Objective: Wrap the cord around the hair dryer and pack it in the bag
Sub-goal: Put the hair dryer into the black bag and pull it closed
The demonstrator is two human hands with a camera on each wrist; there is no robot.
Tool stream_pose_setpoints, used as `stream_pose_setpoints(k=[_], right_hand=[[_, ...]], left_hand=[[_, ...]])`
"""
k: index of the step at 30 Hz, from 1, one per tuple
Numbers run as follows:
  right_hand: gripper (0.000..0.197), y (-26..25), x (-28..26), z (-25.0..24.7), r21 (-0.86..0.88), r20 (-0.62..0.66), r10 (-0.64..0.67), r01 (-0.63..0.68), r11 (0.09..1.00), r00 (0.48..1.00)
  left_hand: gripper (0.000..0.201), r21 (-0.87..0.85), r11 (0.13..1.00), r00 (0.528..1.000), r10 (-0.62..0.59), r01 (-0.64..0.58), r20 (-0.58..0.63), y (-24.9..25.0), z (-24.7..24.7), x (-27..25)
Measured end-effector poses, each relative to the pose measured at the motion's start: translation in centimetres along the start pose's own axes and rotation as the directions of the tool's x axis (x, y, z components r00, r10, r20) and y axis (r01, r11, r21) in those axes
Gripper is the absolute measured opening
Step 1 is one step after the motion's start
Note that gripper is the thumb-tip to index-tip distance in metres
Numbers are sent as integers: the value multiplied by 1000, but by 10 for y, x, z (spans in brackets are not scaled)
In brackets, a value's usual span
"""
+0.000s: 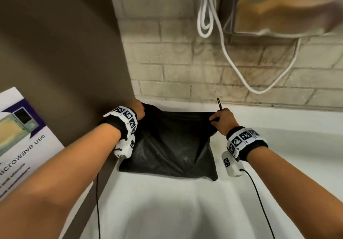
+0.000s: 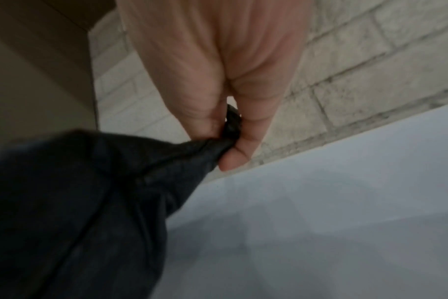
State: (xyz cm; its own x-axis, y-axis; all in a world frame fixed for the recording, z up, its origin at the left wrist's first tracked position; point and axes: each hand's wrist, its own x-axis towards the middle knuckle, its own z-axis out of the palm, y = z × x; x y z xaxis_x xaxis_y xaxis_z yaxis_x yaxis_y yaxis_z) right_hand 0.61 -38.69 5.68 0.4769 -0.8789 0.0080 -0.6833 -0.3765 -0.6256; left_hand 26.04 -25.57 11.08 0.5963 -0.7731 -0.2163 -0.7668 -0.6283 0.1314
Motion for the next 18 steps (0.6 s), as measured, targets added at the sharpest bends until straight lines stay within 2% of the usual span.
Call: stream_pose_setpoints(k=[4,9,15,18], right_hand=[[25,2,30,21,-12,87,-13,14,1000,996],[51,2,48,47,-135,282,50,-12,991,958],[59,-8,43,46,-142,301,103,-62,988,948],[62,-23,15,35,-149,275,-42,86,985,960]], left_hand=[[60,39,999,997,-31,28,72,5,5,25],[71,113,991,983,-83,65,161,4,18,46],[71,79,997,972,-14,-5,236,1,26,41],[79,163,987,949,-38,-14,312,0,20,20]])
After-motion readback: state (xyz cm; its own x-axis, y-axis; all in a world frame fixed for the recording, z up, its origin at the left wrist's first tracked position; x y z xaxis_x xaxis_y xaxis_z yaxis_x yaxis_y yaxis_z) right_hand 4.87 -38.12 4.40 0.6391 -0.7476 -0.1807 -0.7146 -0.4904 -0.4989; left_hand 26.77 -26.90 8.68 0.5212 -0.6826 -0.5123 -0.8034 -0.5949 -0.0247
